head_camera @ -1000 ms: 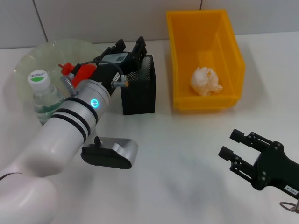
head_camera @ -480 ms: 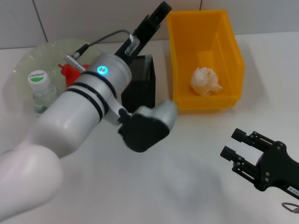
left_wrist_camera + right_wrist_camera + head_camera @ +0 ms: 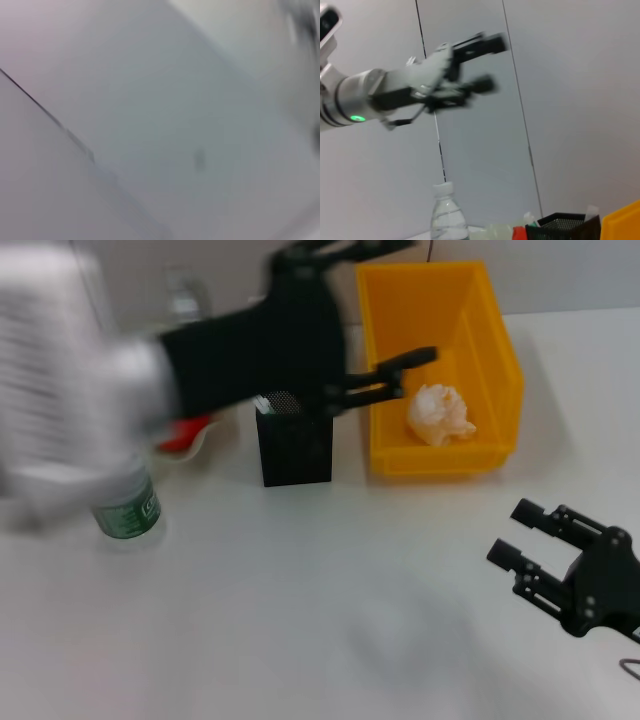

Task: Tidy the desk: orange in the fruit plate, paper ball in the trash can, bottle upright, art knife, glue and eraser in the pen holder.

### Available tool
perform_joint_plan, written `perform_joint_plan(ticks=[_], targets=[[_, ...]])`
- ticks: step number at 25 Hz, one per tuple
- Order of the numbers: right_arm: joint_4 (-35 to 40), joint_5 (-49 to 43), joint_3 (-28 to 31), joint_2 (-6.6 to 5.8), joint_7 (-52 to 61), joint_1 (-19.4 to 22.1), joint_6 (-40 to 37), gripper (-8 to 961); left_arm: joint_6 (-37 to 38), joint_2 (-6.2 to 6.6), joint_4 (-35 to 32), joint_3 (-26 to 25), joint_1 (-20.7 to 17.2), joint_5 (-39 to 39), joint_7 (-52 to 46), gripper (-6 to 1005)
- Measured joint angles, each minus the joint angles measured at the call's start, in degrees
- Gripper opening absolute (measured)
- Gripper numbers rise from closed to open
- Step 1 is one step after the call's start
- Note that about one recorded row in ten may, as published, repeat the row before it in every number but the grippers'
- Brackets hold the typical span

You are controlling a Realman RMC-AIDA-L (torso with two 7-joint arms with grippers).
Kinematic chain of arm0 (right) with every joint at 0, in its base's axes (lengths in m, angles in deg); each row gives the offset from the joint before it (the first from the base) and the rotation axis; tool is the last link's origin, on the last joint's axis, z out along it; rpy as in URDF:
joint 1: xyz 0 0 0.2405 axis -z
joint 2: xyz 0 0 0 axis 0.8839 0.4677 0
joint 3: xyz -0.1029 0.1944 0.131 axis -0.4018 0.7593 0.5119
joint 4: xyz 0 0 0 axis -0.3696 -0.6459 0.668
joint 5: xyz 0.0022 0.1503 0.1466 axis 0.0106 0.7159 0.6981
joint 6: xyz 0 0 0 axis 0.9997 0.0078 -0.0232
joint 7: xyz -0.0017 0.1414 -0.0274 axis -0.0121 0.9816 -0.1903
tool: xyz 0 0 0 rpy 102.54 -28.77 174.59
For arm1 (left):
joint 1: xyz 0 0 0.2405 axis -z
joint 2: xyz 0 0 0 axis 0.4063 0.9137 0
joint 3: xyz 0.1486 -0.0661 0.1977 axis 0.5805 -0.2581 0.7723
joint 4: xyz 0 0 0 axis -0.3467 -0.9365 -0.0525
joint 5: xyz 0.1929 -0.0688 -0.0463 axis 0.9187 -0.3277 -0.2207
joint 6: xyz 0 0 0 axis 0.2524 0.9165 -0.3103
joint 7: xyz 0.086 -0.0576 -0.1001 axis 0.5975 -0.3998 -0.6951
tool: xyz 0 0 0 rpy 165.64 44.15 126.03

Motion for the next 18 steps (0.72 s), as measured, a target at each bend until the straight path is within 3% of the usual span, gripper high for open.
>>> perform_joint_plan(ticks=[3, 5, 7, 8, 10, 13, 14, 18], targets=[[1.19, 0.01, 1.30, -0.56, 0.21, 0.37, -0.60, 615, 15.67, 0.12, 10.81, -9.60, 2.13, -8.23, -3.58, 772], [2.03, -0.16, 2.66, -2.21, 1.68, 0.80, -2.21, 615, 24.96, 0.26, 20.84, -14.70, 3.69, -9.67, -5.39, 773], [2.10, -0.20, 2.79, -2.88, 2.34, 0.91, -2.74, 616, 30.17, 0.21, 29.67, -17.85, 3.95, -9.65, -4.95, 773], [2.11, -0.22, 2.74, -3.69, 3.04, 0.95, -2.93, 616, 30.17, 0.21, 29.67, -17.85, 3.95, -9.65, -4.95, 773], [2.12, -0.71, 2.50, -5.17, 4.52, 0.97, -2.85, 616, 35.06, 0.05, 40.99, -19.51, 1.40, -9.84, -0.81, 774], [2.82, -3.19, 2.36, -6.91, 7.47, 0.42, -3.03, 669, 36.94, 0.00, 43.22, -19.17, -2.61, -9.62, 0.64, 775], [5.35, -7.86, 2.19, -7.76, 11.34, -1.26, -4.08, 696, 37.51, 0.00, 43.21, -17.68, -6.04, -9.01, 0.81, 775], [7.28, -13.96, 2.11, -7.83, 13.36, -3.87, -6.57, 802, 37.18, 0.28, 43.91, -15.19, -7.25, -6.22, -0.85, 776]])
